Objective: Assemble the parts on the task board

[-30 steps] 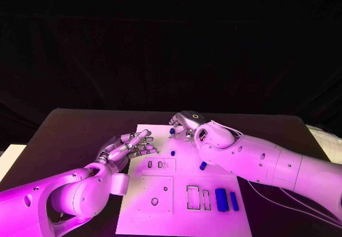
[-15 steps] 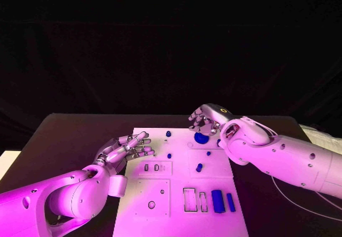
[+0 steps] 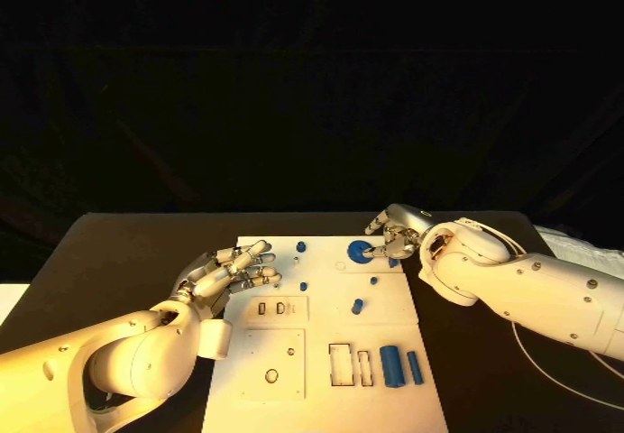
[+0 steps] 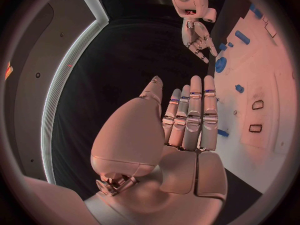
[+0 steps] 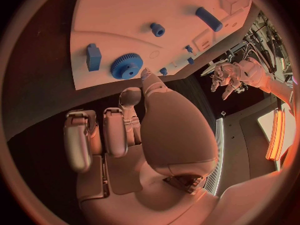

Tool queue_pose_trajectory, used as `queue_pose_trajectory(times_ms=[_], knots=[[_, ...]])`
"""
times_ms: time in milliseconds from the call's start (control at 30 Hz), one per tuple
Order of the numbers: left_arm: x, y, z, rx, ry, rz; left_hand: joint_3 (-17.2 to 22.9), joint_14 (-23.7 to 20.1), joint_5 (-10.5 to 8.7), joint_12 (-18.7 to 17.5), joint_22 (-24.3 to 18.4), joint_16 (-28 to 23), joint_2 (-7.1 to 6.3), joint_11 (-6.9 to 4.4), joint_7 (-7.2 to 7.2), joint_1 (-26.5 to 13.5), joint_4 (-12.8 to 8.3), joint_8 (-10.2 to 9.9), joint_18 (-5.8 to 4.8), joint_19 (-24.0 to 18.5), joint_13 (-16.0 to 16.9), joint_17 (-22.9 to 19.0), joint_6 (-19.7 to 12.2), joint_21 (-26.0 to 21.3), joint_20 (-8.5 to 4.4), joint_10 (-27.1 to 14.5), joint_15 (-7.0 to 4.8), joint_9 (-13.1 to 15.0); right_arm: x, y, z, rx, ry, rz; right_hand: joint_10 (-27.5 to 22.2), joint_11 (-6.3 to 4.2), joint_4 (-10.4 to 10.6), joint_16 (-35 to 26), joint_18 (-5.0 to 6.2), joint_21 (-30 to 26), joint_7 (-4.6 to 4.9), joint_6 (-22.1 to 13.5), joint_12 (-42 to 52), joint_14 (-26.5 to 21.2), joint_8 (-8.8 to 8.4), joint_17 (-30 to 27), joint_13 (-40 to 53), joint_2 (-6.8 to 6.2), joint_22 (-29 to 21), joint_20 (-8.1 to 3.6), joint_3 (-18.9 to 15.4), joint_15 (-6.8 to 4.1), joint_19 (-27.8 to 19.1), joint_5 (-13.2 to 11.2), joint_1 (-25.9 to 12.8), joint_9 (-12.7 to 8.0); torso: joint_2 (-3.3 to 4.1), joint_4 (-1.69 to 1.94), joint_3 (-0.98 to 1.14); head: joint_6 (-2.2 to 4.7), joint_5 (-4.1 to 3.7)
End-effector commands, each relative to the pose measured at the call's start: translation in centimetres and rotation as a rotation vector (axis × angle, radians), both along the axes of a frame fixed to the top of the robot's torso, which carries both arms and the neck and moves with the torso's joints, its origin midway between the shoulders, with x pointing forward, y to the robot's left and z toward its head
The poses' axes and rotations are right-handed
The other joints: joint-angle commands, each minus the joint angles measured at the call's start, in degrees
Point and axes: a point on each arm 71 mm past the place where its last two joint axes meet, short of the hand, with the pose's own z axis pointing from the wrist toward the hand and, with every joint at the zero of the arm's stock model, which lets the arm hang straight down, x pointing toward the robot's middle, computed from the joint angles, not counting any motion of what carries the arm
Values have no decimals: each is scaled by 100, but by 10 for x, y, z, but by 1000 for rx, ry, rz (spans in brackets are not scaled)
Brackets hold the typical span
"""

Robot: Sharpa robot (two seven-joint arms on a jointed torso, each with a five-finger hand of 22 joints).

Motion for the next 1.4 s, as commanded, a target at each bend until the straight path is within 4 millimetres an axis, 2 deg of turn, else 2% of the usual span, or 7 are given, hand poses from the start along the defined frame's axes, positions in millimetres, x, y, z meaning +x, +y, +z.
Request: queue_pose_trajectory(times_ms=[33,133,267,667,733,1100,1400], knots=[[0,-2,1,-17,-4,-23,-13,-25,-9,-30,-5,-27,47,16,13,-7,-9,-28,65,18,6,5,-10,-20,23,-19,29,0,1,0,-9,-33,75,-24,-31,2,60,31,-77,39,4,26,177,292,20,51,228,17,902,41,-3,22,282,36,63,7,3,16,-10,-11,-6],[0,-3,1,-17,-3,-22,-13,-25,-9,-30,-5,-27,47,16,13,-7,-9,-28,65,18,6,5,-10,-20,23,-19,29,0,2,1,-13,-36,83,-31,-20,5,87,60,-77,40,8,23,303,298,18,106,386,27,905,44,-6,28,282,47,96,6,7,19,-15,-2,-12],[0,-3,1,-17,-3,-23,-13,-25,-9,-30,-5,-27,47,16,13,-7,-9,-28,65,18,6,5,-10,-20,23,-19,29,0,4,2,-15,-39,81,-44,8,4,108,89,-82,50,7,42,460,306,28,161,568,53,931,47,2,30,296,64,129,10,5,32,-25,-32,-17],[0,-3,1,-16,-2,-22,-8,-26,-8,-34,-9,-35,64,17,14,10,-25,-33,66,20,7,18,-12,-27,24,-21,29,0,6,3,-16,-43,57,-53,72,-3,156,152,-103,89,-5,127,759,322,60,278,916,122,1027,46,19,26,348,128,141,22,6,52,-32,-84,-55],[0,-3,1,-16,-2,-22,-8,-26,-8,-34,-9,-35,64,17,14,10,-25,-33,66,20,7,18,-12,-27,24,-21,29,0,6,3,-16,-42,54,-53,79,-4,164,162,-105,92,-7,140,786,325,64,296,950,130,1037,46,18,25,354,139,135,24,8,53,-29,-78,-49],[0,-3,1,-13,-3,-21,-4,-25,-8,-37,-11,-40,75,17,13,22,-35,-37,67,22,8,27,-14,-31,24,-24,28,1,7,8,-15,-50,30,-48,89,-5,245,202,-114,109,-12,174,876,333,67,370,1088,131,1077,45,-24,25,375,164,42,24,10,79,-45,-91,-78],[0,-3,0,-14,-2,-25,-4,-25,-16,-39,-13,-43,78,18,13,27,-41,-39,67,23,8,31,-15,-33,24,-26,28,1,9,13,-15,-61,25,-44,96,-6,268,213,-117,116,-15,185,906,336,70,391,1129,133,1095,46,-33,26,385,148,20,24,14,95,-48,-95,-88]])
